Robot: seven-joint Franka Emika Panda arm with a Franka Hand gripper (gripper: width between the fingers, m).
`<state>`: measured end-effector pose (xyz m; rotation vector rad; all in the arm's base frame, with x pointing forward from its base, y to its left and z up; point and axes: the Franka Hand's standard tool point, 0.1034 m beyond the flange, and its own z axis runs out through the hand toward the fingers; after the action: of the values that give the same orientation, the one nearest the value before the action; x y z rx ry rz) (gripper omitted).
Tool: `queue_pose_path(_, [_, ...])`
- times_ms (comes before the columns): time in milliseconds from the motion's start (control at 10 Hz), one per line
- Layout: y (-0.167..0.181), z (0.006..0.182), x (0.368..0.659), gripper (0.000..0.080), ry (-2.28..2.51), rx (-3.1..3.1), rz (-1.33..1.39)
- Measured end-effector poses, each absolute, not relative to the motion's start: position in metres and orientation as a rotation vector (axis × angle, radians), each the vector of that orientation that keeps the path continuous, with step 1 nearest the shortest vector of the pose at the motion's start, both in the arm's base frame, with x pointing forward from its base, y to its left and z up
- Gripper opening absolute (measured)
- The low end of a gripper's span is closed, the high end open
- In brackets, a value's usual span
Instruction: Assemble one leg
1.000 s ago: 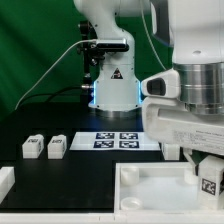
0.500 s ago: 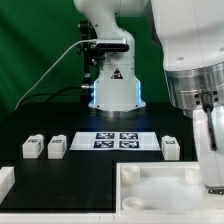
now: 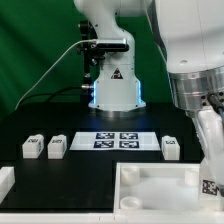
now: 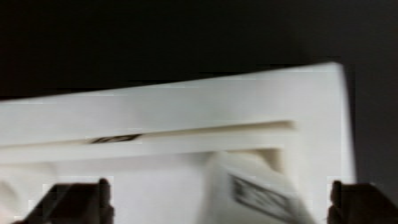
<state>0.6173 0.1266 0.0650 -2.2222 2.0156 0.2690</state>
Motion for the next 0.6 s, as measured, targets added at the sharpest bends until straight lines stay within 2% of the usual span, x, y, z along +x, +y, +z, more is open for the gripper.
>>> queue_pose_path(200, [0.1250,0.0645,0.6172,0.0647,1.743,-2.437,0.237])
queue_pose_path(600, [0.1195,0.0655,0.6239,0.0649,1.027,-2.901,0.181])
